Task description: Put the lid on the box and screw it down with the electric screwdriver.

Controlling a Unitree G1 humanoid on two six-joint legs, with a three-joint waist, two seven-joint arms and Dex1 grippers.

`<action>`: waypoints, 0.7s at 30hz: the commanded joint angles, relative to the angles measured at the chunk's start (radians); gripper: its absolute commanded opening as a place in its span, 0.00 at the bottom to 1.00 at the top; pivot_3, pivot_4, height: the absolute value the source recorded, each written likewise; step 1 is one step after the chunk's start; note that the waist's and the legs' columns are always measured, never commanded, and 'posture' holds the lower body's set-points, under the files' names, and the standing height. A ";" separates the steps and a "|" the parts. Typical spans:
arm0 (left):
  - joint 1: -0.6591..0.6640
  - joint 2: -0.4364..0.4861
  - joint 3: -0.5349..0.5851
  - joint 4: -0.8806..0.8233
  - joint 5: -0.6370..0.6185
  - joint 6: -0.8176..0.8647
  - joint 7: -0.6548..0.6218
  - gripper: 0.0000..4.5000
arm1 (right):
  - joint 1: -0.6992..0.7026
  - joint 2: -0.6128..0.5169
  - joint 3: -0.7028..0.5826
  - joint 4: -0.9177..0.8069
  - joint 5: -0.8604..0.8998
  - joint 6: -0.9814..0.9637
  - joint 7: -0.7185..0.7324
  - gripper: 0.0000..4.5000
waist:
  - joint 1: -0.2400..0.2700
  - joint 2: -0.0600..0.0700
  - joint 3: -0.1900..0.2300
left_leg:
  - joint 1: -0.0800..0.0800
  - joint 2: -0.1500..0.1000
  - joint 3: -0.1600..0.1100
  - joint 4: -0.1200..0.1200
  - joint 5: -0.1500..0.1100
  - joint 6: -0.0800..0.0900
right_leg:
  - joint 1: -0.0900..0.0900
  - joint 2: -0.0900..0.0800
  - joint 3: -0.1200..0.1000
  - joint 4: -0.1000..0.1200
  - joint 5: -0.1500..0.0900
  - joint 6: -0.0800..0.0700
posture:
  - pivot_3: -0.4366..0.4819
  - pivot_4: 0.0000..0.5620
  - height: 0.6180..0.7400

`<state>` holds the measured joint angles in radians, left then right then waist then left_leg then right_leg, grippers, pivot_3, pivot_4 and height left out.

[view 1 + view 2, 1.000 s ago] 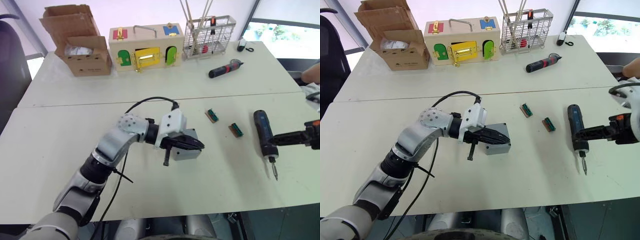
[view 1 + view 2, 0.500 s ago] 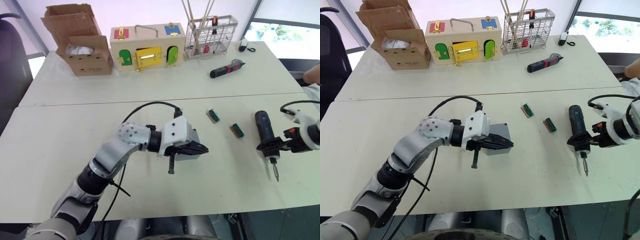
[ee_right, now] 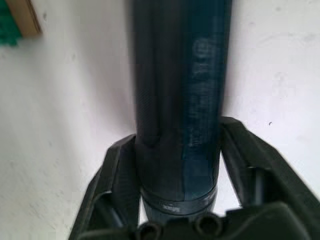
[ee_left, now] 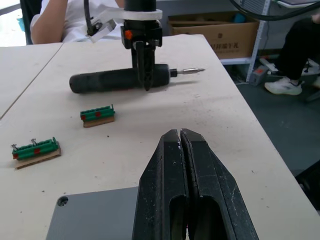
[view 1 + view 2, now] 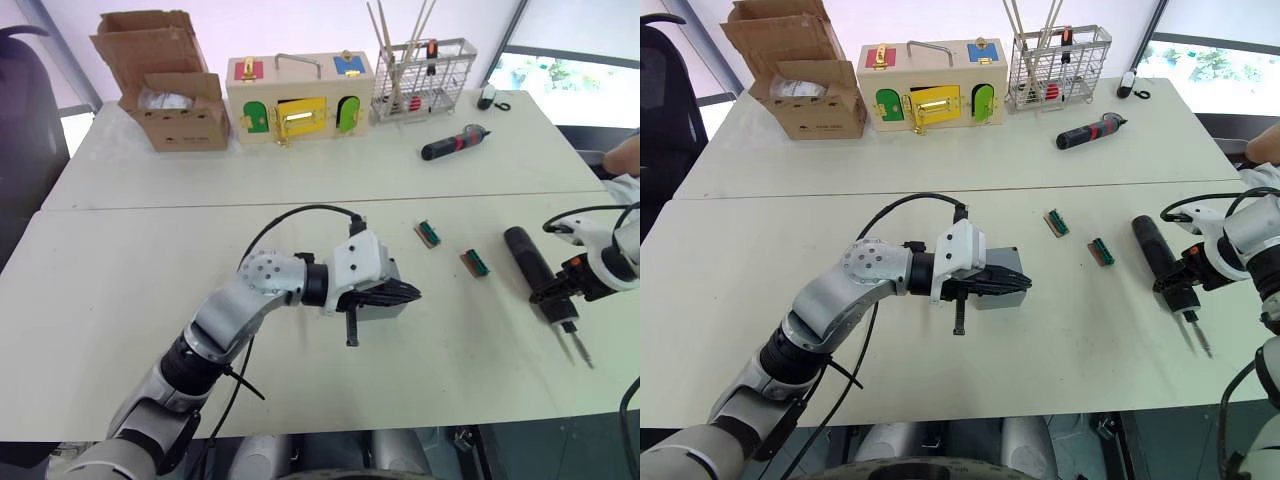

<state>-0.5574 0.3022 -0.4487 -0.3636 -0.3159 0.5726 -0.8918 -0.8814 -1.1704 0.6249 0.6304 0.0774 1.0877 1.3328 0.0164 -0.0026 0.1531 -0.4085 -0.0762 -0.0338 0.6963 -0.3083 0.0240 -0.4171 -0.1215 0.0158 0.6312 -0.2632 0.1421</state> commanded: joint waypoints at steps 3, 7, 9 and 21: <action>-0.014 -0.008 0.010 0.006 0.006 -0.038 0.007 0.00 | 0.083 -0.027 0.021 -0.069 -0.042 -0.017 0.112 0.43 | 0.002 0.000 0.000 | 0.000 0.000 -0.002 -0.003 0.000 -0.001 | -0.001 0.000 -0.001 0.000 0.000 0.000 | 0.48 0.27 0.97; -0.021 -0.014 0.008 0.023 0.008 -0.056 -0.001 0.00 | 0.098 -0.023 -0.014 -0.059 -0.072 -0.024 0.120 0.43 | 0.003 0.000 0.000 | 0.000 0.000 -0.002 -0.003 0.000 -0.001 | -0.001 0.000 -0.002 0.000 0.000 0.000 | 0.48 0.27 0.97; -0.026 -0.014 0.012 0.039 0.010 -0.068 -0.008 0.00 | 0.093 -0.020 -0.034 -0.049 -0.076 -0.025 0.133 0.43 | 0.005 0.000 0.000 | 0.000 0.000 -0.002 -0.002 0.000 -0.001 | 0.000 0.000 -0.002 0.000 0.000 0.000 | 0.48 0.27 0.97; -0.097 0.021 0.085 0.230 0.013 -0.172 -0.084 0.00 | -0.077 -0.091 -0.431 -0.021 0.110 0.271 0.108 0.43 | 0.000 0.011 0.002 | -0.003 0.000 0.004 -0.003 0.000 -0.001 | -0.007 -0.001 0.001 0.001 0.000 0.000 | 0.48 0.27 0.97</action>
<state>-0.6276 0.3191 -0.4106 -0.1529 -0.3009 0.4299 -0.9644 -0.9164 -1.1928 0.3453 0.6456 0.1170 1.2874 1.4450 0.0159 0.0080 0.1551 -0.4117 -0.0761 -0.0305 0.6931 -0.3082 0.0229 -0.4246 -0.1229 0.0162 0.6322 -0.2632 0.1421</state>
